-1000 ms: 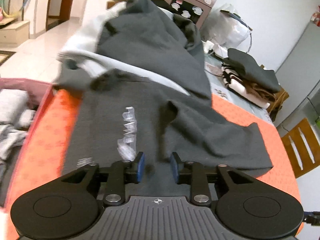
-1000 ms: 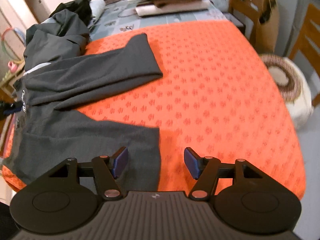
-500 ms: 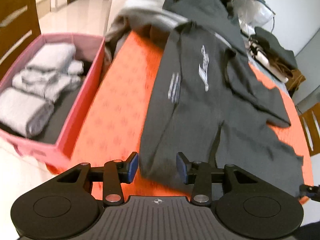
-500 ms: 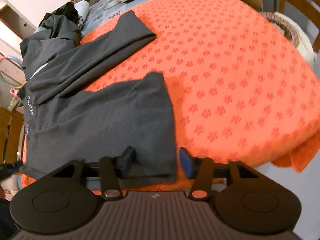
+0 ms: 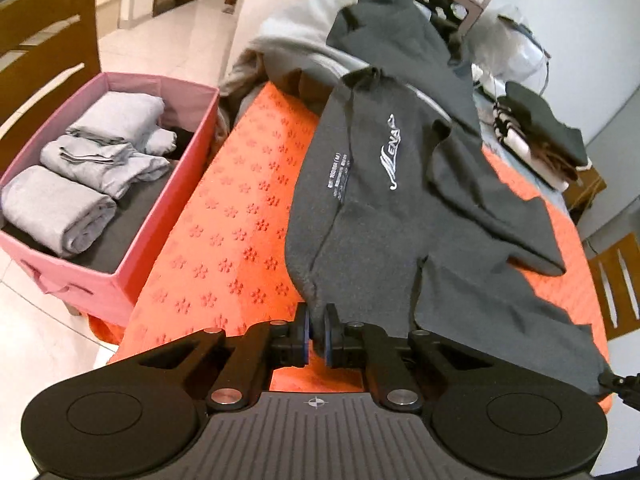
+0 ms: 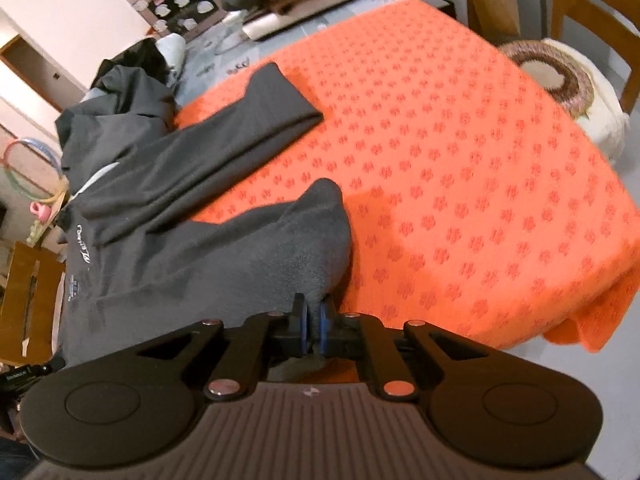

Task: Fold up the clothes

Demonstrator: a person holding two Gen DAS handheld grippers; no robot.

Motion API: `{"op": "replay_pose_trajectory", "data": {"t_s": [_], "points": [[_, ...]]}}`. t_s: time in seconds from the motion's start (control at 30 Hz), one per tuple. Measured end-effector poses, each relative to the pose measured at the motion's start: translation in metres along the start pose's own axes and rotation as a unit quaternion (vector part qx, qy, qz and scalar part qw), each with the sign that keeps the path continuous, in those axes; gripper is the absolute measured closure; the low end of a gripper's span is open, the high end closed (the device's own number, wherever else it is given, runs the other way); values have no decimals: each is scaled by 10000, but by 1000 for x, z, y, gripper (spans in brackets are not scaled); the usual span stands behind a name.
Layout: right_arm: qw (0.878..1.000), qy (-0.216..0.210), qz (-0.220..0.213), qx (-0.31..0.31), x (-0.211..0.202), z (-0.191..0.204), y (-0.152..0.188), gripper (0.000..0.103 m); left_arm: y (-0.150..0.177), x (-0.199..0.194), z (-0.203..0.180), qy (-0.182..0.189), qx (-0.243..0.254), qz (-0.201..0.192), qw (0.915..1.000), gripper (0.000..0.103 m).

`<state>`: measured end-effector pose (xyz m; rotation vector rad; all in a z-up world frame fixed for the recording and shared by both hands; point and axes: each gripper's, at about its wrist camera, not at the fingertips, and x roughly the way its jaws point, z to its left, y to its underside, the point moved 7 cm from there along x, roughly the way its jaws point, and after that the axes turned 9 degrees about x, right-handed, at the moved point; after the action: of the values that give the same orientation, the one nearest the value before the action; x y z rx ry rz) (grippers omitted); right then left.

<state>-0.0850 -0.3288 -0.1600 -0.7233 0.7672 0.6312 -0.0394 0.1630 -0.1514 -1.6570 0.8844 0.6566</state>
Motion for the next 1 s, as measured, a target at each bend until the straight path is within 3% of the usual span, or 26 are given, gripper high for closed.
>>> {"op": "replay_pose_trajectory", "data": {"t_s": [0.23,0.33,0.4,0.5,0.63,0.83,1.0], "points": [[9988,26,292,-395,5,-13,-2,95,25,-6,-10,-435,-309,29,9986,93],[9975,93,357,-606,5,-14,-4,79,27,-9,-12,-593,-456,-150,9971,89],[9955,58,218,-917,-2,-8,-12,60,21,-20,-12,-617,-528,-474,9956,80],[9922,29,17,-1245,-9,4,-29,57,6,-32,-17,-633,-439,-828,9936,71],[9903,-85,-141,-1381,-2,24,-59,57,-22,-26,-27,-425,-128,-990,9941,69],[9868,-118,-405,-1566,31,60,-107,56,-65,21,-57,26,666,-879,9939,69],[9806,-132,-489,-1896,72,90,-148,48,-94,60,-80,396,933,-758,9920,66]]}}
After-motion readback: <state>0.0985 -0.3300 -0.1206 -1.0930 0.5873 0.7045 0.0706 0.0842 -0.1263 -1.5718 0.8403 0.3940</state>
